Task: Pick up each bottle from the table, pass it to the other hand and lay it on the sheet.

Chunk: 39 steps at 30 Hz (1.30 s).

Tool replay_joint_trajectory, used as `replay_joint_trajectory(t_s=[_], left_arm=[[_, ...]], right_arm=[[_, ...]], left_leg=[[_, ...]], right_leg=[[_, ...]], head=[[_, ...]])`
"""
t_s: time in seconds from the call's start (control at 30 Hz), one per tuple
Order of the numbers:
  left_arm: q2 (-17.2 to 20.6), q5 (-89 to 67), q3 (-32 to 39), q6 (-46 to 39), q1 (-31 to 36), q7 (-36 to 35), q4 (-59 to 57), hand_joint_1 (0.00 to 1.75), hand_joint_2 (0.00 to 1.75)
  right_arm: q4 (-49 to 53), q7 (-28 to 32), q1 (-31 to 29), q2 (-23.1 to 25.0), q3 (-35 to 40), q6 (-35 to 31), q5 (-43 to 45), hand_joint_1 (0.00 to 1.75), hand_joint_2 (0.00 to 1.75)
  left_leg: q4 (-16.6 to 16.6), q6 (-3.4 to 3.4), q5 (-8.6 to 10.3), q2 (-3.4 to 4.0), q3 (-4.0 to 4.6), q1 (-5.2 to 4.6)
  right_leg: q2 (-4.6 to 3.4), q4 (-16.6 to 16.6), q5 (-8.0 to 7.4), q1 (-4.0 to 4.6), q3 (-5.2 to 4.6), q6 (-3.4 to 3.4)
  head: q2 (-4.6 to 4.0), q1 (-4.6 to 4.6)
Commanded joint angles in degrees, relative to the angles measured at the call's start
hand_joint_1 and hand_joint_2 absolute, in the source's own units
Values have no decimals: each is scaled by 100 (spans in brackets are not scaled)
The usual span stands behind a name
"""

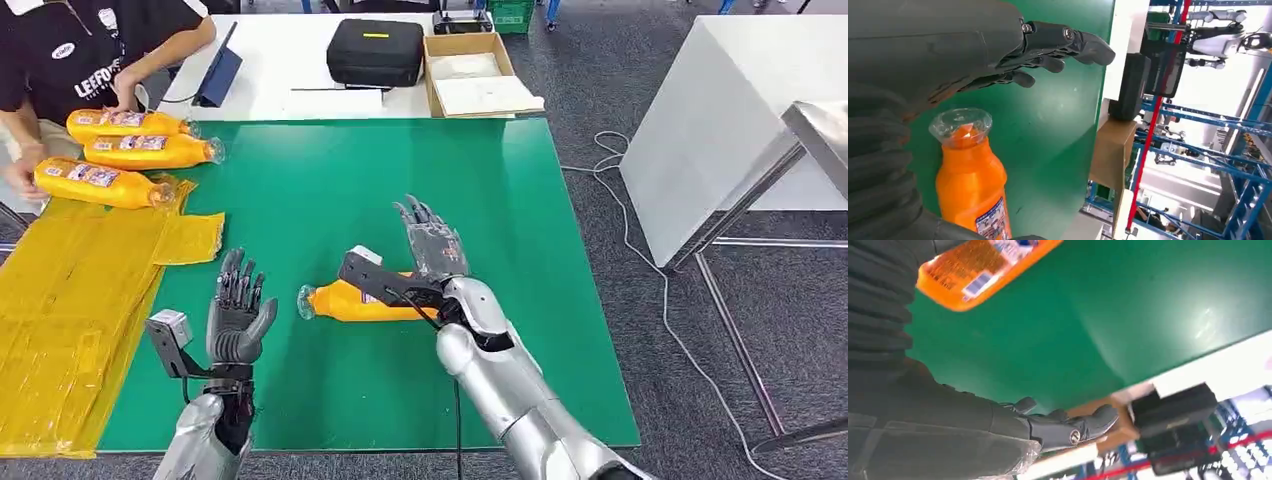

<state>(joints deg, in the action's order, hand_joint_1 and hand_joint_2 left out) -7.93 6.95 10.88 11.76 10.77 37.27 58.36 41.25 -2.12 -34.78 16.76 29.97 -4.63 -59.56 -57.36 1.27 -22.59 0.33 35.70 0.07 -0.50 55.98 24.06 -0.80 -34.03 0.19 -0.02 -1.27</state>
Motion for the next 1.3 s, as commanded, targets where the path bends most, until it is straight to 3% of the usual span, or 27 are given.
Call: replay_joint_trajectory(t_s=[0.03, 0.63, 0.9, 1.13, 1.3], left_arm=[[103, 7, -23, -33, 332, 21, -615, 0, 175], [46, -61, -171, -113, 547, 45, -824, 0, 175], [-4, -117, -236, -128, 616, -8, -863, 0, 175], [-56, -178, -347, -120, 691, -20, -966, 0, 175], [-48, -194, -403, -135, 684, -4, -1011, 0, 175]], right_arm=[[-1614, 470, -757, 25, -81, 299, 218, 0, 175], [-2069, 474, -730, 97, -19, 629, 333, 0, 175], [-2337, 200, -679, 1, -51, 799, 328, 0, 175], [-2562, -380, -689, -216, -203, 774, 301, 0, 175], [-2639, -585, -674, -300, -104, 690, 90, 0, 175]], left_leg=[[4, -11, -4, -11, -19, -1], [3, -11, -4, -11, -15, -1], [1, -7, -1, -18, -10, -1], [5, -15, -1, -41, -26, -1], [3, -6, 1, -20, -12, -1]], right_leg=[[12, -3, 7, -1, 22, -6], [12, -3, 6, -1, 18, -6], [19, -2, 6, -1, 14, -3], [43, -8, 12, -1, 37, -8], [23, -7, 5, -1, 18, -2]], head=[[0, 0], [0, 0], [0, 0], [0, 0], [0, 0]])
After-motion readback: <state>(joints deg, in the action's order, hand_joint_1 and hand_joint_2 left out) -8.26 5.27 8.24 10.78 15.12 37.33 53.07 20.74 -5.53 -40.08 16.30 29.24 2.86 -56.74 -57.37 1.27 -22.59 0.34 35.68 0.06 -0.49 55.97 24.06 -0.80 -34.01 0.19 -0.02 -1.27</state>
